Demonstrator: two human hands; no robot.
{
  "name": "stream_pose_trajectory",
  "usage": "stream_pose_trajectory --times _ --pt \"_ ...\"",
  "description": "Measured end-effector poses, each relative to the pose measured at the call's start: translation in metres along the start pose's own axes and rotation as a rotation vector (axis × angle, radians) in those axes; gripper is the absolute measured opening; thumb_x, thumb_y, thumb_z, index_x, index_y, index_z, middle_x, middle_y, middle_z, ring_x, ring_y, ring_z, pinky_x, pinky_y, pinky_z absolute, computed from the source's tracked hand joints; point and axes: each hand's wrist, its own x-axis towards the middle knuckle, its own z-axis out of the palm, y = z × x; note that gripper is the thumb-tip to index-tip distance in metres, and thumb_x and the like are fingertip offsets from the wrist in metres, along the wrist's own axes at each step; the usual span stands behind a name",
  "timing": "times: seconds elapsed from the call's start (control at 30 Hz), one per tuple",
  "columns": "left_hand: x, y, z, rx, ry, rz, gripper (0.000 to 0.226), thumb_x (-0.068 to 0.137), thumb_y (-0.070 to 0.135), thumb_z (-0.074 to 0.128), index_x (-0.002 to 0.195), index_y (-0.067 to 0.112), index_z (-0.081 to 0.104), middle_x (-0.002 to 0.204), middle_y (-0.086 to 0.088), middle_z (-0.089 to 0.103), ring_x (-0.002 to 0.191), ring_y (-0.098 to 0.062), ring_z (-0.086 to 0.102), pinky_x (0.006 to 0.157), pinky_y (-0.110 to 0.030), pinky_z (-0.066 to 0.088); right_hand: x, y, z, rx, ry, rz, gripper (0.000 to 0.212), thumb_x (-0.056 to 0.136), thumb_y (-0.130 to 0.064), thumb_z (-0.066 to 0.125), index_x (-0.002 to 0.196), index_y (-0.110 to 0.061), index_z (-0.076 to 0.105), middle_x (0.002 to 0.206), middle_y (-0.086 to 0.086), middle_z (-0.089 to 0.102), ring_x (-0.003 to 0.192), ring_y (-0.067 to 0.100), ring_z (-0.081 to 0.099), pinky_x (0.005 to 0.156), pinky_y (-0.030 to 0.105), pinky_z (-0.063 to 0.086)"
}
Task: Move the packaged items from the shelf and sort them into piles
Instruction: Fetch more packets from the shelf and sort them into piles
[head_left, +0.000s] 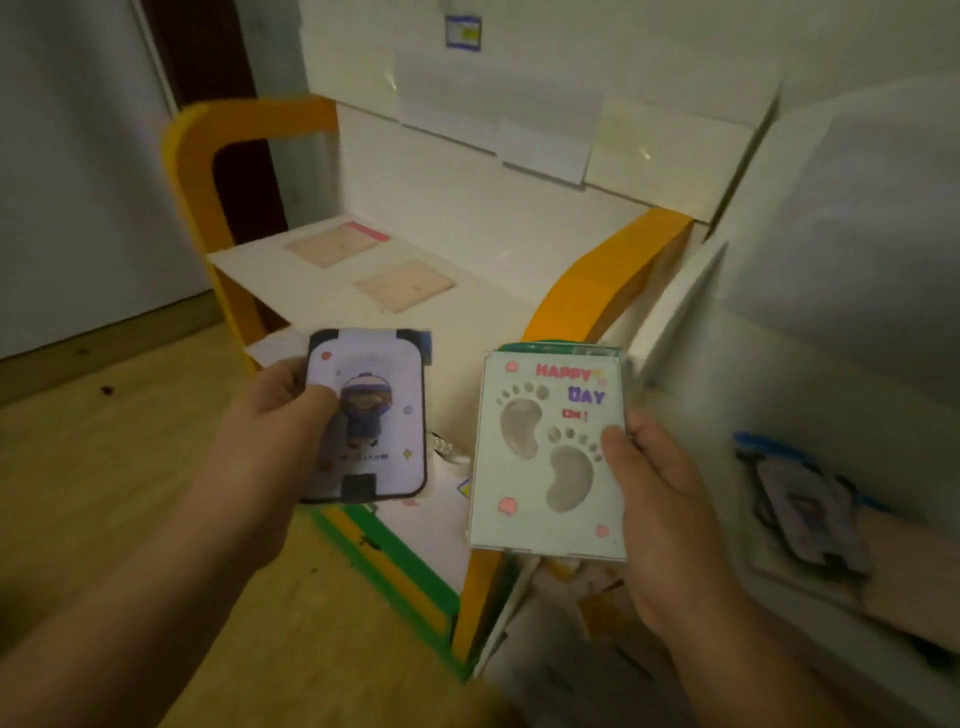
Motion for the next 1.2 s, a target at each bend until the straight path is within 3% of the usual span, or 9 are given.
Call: stream_pose_trajectory --times 0.17,0.3,0.47,0.57,0.67,0.8,0.97,1.07,1.2 --pt "0.023 -0.009 -0.085 0.02 -0.021 0.048 0.034 0.099 0.024 0.054 0.132 0.035 0.058 0.109 0.011 0.074 0.095 -0.017 0.072 0.082 -0.047 0.057 -0.003 0.013 0.091 0.063 -0.012 0.075 0.019 0.101 -0.031 0.051 0.101 -0.038 0.068 0.094 -0.012 0.076 0.079 0.009 0.074 0.061 0.031 0.057" --pt "0.038 -0.017 -0.133 -0.012 0.008 0.025 0.028 0.099 0.023 0.053 0.115 0.045 0.06 0.102 0.015 0.074 0.091 -0.015 0.072 0.079 -0.045 0.058 -0.005 0.022 0.149 0.088 -0.026 0.114 0.031 0.101 -0.029 0.052 0.084 -0.046 0.072 0.09 -0.009 0.077 0.079 0.013 0.074 0.069 0.038 0.059" --pt "0.063 -0.019 -0.161 -0.08 0.006 0.003 0.026 0.099 0.021 0.054 0.107 0.045 0.059 0.094 0.02 0.074 0.086 -0.009 0.072 0.072 -0.035 0.056 0.002 0.025 0.19 0.063 -0.021 0.136 0.028 0.102 -0.028 0.051 0.085 -0.034 0.072 0.088 -0.005 0.077 0.081 0.018 0.074 0.07 0.04 0.06" --pt "0.084 -0.02 -0.161 -0.092 0.019 -0.007 0.026 0.098 0.021 0.055 0.109 0.045 0.058 0.098 0.017 0.073 0.089 -0.012 0.071 0.077 -0.04 0.058 0.017 0.028 0.2 0.014 -0.004 0.117 0.024 0.103 -0.03 0.048 0.093 -0.034 0.069 0.09 -0.006 0.077 0.08 0.015 0.074 0.073 0.042 0.06" --pt "0.111 -0.018 -0.152 -0.077 -0.008 0.002 0.039 0.098 0.021 0.056 0.133 0.038 0.051 0.104 0.011 0.073 0.088 -0.013 0.073 0.072 -0.037 0.06 0.037 0.032 0.205 0.006 0.011 0.104 0.02 0.103 -0.032 0.046 0.102 -0.032 0.066 0.09 -0.007 0.077 0.077 0.013 0.074 0.058 0.031 0.058" --pt "0.156 -0.016 -0.134 -0.039 -0.053 0.04 0.048 0.098 0.02 0.056 0.142 0.034 0.044 0.1 0.01 0.075 0.088 -0.015 0.074 0.073 -0.039 0.06 0.08 0.042 0.208 0.016 0.063 0.116 0.019 0.102 -0.034 0.046 0.104 -0.029 0.064 0.088 -0.004 0.076 0.072 0.015 0.074 0.044 0.025 0.051" --pt "0.217 -0.008 -0.107 0.0 -0.093 0.065 0.042 0.098 0.02 0.054 0.138 0.032 0.047 0.096 0.014 0.076 0.085 -0.013 0.074 0.069 -0.036 0.06 0.144 0.051 0.214 -0.025 0.128 0.11 0.021 0.103 -0.035 0.044 0.105 -0.03 0.064 0.091 -0.005 0.076 0.077 0.015 0.075 0.063 0.041 0.061" --pt "0.251 0.002 -0.089 0.018 -0.114 0.081 0.037 0.098 0.023 0.054 0.133 0.034 0.049 0.087 0.021 0.074 0.08 -0.008 0.074 0.058 -0.026 0.06 0.178 0.048 0.214 -0.063 0.163 0.098 0.021 0.103 -0.037 0.043 0.106 -0.032 0.064 0.09 -0.006 0.076 0.074 0.014 0.075 0.053 0.03 0.057" --pt "0.285 0.007 -0.062 0.043 -0.173 0.089 0.038 0.098 0.026 0.055 0.134 0.033 0.05 0.089 0.016 0.075 0.081 -0.011 0.074 0.06 -0.029 0.06 0.213 0.051 0.202 -0.135 0.285 0.076 0.02 0.104 -0.033 0.043 0.109 -0.03 0.061 0.091 -0.005 0.073 0.07 0.005 0.072 0.046 0.016 0.05"
